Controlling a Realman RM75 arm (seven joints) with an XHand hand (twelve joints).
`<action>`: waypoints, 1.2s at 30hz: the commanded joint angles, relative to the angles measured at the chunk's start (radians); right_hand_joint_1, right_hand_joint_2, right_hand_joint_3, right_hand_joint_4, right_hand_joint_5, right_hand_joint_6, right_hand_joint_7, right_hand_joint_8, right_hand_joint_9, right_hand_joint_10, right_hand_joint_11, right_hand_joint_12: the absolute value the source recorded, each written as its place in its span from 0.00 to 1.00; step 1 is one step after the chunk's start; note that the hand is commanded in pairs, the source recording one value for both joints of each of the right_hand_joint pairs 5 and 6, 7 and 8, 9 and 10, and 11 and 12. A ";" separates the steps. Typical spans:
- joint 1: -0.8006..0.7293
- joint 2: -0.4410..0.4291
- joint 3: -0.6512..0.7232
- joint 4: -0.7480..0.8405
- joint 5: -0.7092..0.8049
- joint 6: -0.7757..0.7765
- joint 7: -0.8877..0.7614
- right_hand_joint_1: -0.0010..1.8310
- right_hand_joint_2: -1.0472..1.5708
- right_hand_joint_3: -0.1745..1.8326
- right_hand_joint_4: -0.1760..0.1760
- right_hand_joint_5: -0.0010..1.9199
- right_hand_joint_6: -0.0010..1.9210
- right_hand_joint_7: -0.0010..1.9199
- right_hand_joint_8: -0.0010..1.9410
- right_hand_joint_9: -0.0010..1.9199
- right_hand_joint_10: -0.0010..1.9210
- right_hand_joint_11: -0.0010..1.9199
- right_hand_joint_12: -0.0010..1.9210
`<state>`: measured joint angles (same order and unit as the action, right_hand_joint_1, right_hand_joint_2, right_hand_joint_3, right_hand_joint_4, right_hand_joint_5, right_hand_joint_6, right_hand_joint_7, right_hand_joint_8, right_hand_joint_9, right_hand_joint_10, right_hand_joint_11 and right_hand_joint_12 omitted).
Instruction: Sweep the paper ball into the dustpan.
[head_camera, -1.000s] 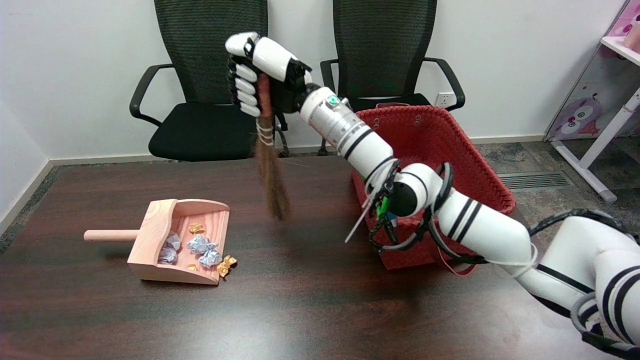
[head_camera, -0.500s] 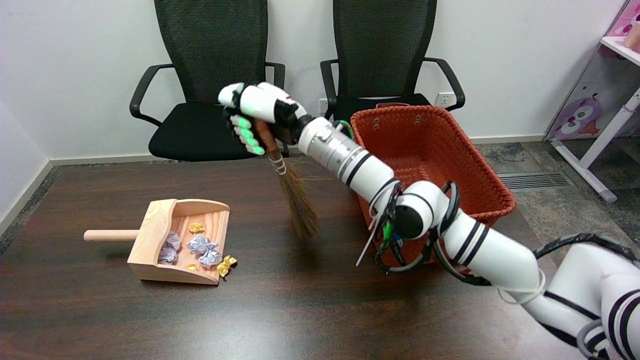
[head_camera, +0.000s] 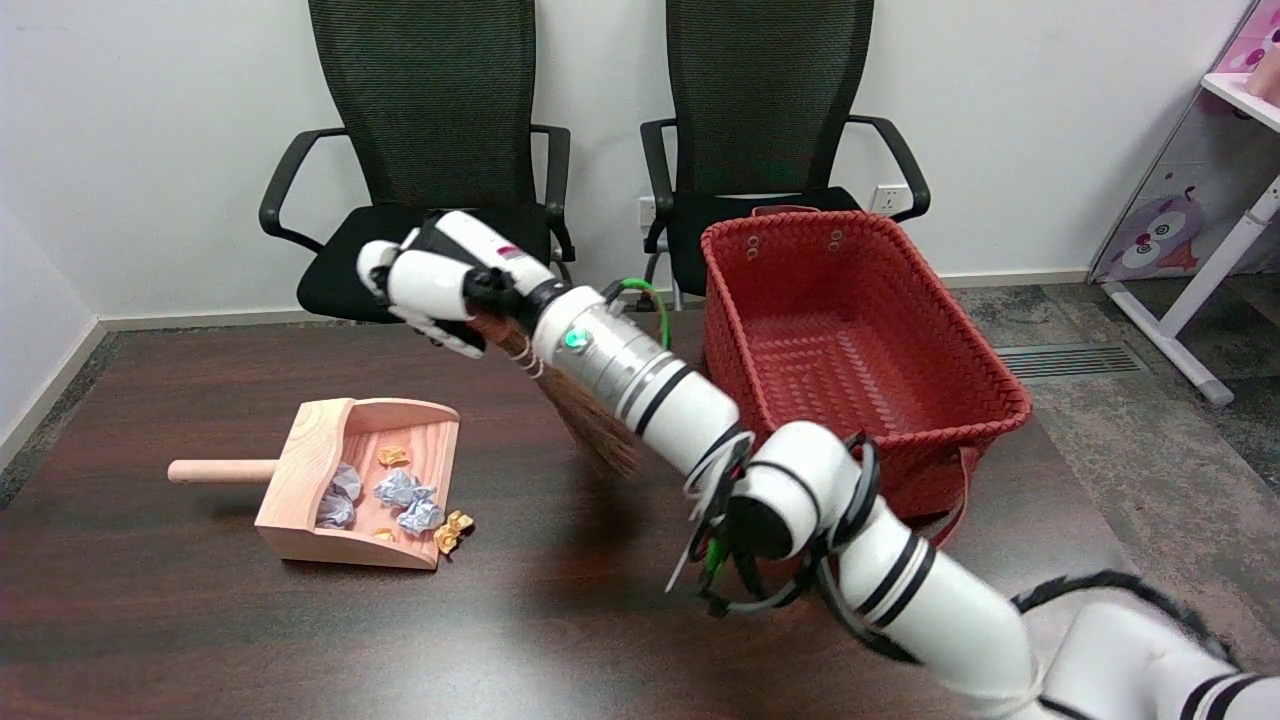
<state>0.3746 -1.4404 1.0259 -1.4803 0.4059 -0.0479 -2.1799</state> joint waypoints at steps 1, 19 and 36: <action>-0.129 -0.337 0.094 -0.056 -0.405 0.138 -0.106 0.20 0.94 0.51 0.64 1.00 1.00 1.00 0.99 1.00 1.00 1.00 1.00; -0.284 -0.582 0.138 -0.010 -0.609 0.054 -0.106 0.19 0.94 0.53 0.64 1.00 1.00 1.00 0.99 1.00 1.00 1.00 1.00; -0.337 -0.625 0.211 0.174 -0.612 -0.103 -0.110 0.18 0.96 0.54 0.66 1.00 1.00 1.00 0.99 1.00 1.00 1.00 1.00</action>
<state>0.1076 -1.9769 1.1698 -1.4371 -0.1534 -0.0207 -2.2780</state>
